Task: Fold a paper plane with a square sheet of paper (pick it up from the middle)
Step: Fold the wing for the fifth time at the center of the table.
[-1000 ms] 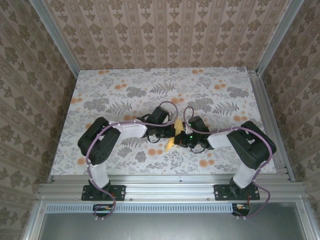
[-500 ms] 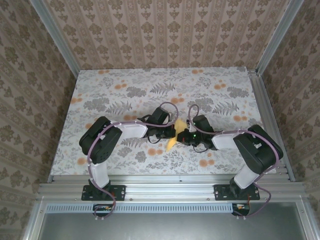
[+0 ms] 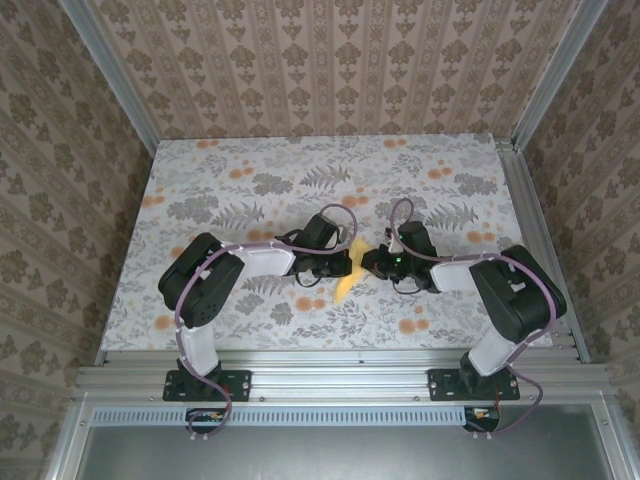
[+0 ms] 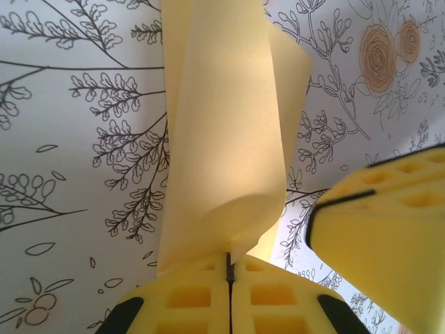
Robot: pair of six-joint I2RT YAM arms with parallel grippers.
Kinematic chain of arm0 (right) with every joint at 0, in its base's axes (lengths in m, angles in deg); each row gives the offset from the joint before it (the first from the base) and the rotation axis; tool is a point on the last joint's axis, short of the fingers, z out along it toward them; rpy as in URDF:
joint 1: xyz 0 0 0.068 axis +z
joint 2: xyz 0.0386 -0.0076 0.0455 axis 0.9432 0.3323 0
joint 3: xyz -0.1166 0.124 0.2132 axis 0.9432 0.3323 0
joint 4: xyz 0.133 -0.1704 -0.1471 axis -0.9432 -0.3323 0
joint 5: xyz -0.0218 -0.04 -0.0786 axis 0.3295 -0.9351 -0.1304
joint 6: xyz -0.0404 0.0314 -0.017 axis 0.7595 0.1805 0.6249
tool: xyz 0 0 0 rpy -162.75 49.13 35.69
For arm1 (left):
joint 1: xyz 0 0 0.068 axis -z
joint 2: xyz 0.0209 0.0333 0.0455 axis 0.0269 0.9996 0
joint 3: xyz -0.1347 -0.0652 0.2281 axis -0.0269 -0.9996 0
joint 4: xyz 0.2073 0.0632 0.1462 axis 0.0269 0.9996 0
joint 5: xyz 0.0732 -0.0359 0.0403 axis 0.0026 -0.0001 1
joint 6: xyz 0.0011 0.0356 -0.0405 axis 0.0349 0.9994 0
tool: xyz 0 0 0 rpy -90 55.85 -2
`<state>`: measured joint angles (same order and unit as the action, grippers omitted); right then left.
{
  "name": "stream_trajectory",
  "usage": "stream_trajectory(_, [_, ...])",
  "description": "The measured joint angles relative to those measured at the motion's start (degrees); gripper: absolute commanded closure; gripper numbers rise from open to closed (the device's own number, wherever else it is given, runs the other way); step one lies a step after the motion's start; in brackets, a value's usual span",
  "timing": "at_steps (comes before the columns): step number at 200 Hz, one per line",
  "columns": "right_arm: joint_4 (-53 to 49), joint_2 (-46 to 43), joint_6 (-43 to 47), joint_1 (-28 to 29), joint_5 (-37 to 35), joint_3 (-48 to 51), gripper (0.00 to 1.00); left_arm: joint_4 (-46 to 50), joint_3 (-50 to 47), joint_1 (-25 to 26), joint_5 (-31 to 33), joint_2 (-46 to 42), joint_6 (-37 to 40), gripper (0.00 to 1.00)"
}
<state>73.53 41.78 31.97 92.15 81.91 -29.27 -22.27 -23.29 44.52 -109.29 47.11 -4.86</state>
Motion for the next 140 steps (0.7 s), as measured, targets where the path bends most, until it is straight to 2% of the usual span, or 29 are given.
stream_trajectory(89, [4.1,4.5,-2.3,-0.7,2.5,-3.8,0.71,0.0,0.0,0.0,-1.0,0.0,2.0,0.91])
stream_trajectory(140, [2.3,5.8,-2.2,-0.7,2.5,-5.4,0.71,0.2,0.1,0.0,-1.5,0.0,3.0,0.90])
